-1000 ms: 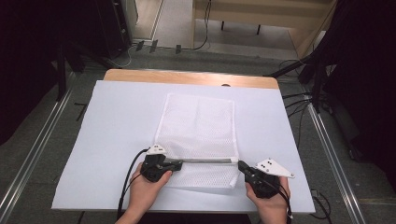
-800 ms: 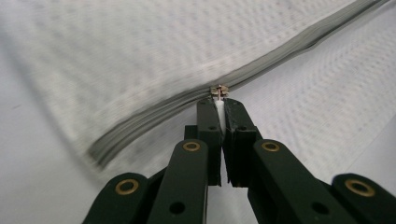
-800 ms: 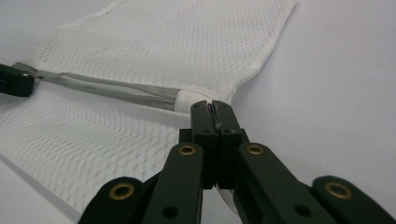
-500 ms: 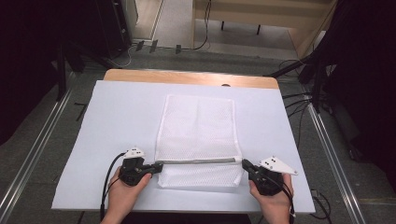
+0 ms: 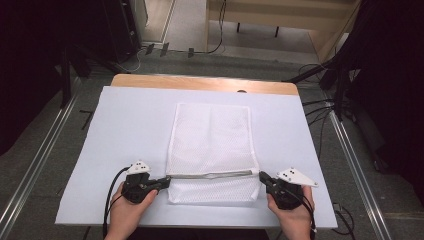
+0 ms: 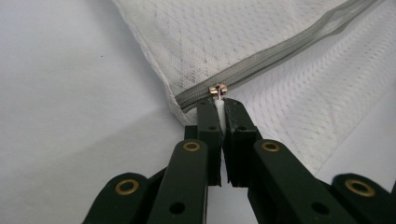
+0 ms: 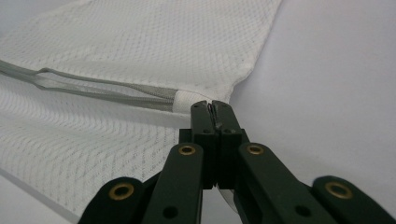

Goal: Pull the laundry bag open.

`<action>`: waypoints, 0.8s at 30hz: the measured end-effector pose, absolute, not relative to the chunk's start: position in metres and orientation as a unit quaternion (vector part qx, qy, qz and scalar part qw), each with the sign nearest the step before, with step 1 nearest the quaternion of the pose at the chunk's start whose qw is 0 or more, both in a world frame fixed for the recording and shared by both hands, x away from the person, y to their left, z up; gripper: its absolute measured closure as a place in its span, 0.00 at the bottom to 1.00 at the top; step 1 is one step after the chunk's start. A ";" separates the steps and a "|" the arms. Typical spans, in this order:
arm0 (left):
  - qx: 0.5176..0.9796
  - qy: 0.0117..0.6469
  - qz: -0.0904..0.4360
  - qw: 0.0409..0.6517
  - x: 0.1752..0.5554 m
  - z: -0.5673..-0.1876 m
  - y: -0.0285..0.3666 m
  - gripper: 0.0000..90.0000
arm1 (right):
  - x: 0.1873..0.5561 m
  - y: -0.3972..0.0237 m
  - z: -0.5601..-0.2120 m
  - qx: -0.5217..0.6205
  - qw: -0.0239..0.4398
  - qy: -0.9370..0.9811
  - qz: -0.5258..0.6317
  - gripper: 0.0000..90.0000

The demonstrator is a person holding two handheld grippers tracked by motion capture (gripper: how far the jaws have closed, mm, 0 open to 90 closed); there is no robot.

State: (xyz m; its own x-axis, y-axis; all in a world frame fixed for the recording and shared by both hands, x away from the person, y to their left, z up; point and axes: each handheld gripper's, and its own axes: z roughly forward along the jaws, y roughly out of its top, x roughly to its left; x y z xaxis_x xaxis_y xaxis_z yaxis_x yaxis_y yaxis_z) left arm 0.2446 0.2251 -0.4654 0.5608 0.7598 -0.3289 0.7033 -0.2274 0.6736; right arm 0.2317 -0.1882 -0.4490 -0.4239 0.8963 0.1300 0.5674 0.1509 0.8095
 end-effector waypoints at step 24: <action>0.720 0.484 0.143 0.477 0.221 -0.447 0.277 0.10 | 0.237 -0.225 -0.446 0.510 0.208 0.704 0.448 0.37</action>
State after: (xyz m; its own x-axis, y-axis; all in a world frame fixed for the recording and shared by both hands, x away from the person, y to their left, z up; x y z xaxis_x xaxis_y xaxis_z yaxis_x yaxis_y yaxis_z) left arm 0.2205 0.2771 -0.4467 0.4914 0.8324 -0.2561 0.5595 -0.0763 0.8253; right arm 0.2366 -0.2246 -0.4456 -0.3940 0.9044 0.1638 0.5313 0.0787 0.8435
